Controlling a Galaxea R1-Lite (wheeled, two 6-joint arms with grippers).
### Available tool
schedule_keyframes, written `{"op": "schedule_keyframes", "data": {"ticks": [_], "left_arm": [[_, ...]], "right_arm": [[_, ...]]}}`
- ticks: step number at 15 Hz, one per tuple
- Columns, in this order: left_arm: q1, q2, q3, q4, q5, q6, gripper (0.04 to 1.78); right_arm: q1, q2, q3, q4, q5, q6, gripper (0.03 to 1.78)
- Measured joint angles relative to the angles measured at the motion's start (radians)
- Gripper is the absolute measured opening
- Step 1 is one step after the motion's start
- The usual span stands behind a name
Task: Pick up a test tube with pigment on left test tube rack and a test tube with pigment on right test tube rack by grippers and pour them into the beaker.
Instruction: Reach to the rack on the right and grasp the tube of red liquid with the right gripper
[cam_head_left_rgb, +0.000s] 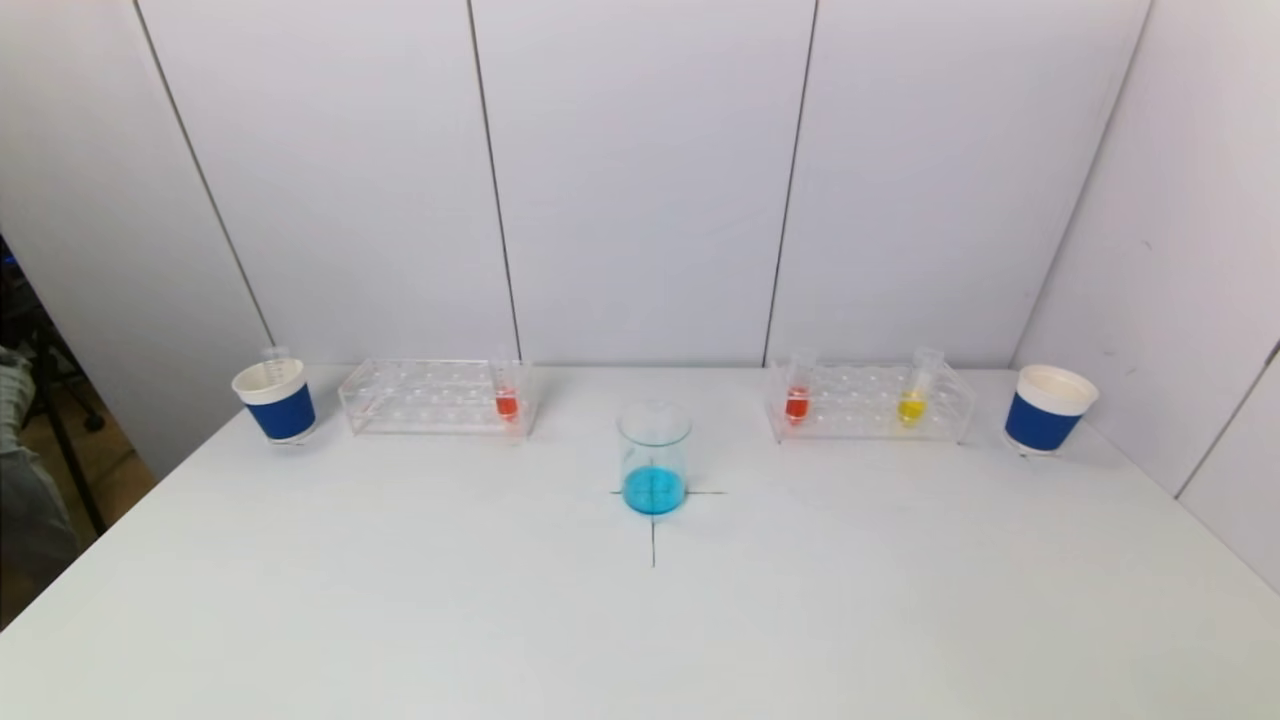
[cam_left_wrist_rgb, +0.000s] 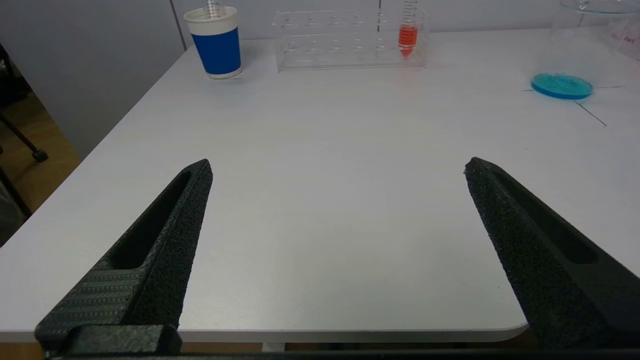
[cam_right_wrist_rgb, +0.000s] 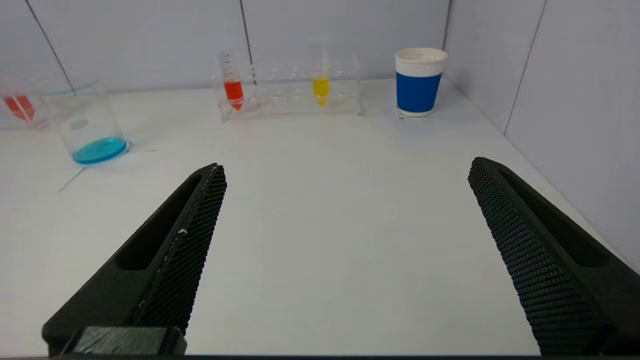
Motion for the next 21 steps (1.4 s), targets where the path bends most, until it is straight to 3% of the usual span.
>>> {"op": "schedule_keyframes", "data": {"ticks": [4,10,14,21], "left_arm": [[0.000,0.000,0.000,0.000,0.000,0.000,1.76],[0.000,0.000,0.000,0.000,0.000,0.000,1.76],[0.000,0.000,0.000,0.000,0.000,0.000,1.76],[0.000,0.000,0.000,0.000,0.000,0.000,1.76]], "right_arm": [[0.000,0.021,-0.148,0.093,0.019,-0.006,1.76],[0.000,0.189,-0.307,0.087,0.022,-0.004,1.76],[-0.001,0.350,-0.417,0.034,0.057,-0.005,1.76],[-0.003,0.662,-0.538,-0.142,0.058,-0.026,1.76]]}}
